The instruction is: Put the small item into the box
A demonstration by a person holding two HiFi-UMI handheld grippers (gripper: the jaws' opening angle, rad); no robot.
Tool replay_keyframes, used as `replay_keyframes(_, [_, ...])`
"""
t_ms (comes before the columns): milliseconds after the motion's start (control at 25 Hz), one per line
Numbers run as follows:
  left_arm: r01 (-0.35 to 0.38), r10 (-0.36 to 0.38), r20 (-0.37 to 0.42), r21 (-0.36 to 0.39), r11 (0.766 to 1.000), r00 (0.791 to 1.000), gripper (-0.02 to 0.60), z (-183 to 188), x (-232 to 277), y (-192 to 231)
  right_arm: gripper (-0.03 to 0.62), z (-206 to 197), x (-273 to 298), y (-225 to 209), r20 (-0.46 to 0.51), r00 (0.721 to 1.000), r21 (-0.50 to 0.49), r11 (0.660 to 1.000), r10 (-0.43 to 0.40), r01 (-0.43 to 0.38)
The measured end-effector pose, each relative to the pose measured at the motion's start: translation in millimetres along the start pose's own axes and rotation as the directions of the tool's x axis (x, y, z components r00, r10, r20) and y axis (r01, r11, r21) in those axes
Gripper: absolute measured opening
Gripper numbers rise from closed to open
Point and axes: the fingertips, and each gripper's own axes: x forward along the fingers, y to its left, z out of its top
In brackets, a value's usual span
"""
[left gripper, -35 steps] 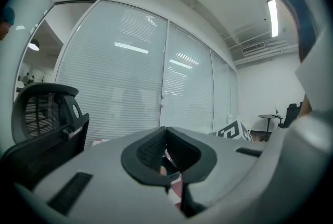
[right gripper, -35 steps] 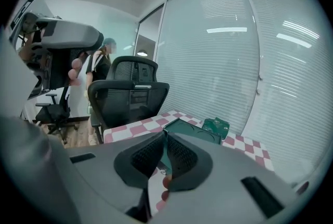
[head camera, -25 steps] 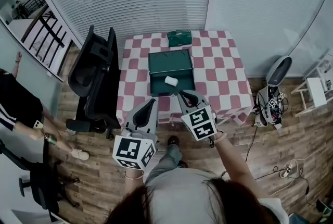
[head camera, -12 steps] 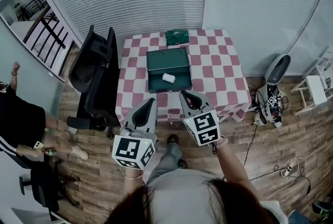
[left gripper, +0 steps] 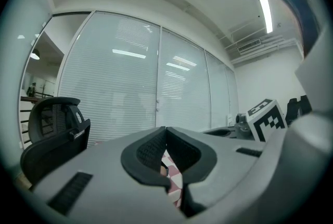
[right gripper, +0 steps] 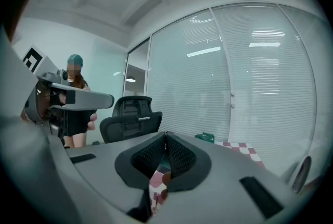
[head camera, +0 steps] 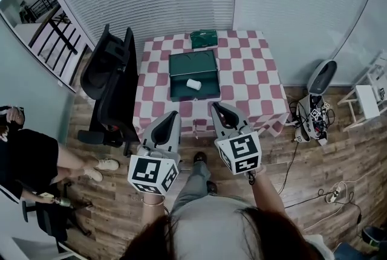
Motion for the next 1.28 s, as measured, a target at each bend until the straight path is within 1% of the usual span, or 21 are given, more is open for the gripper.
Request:
replay_keyframes(280, [0.000, 0.000, -0.001, 0.007, 1.000, 1.000, 0.009, -1, -14, -15, 0.026, 12, -30, 3, 0.053, 0.998, 0.018, 1.000, -0.021, 0.020])
replay_keyframes(680, [-0.001, 0.002, -0.005, 0.015, 1.000, 1.000, 0.009, -3, -29, -32, 0.026, 21, -62, 5, 0.102, 0.994, 0.033, 0.999, -0.043, 0.040])
replay_keyframes(1280, [0.004, -0.004, -0.007, 0.019, 1.000, 1.000, 0.009, -4, -23, -41, 0.026, 25, -74, -4, 0.126, 0.990, 0.039, 0.998, -0.059, 0.054])
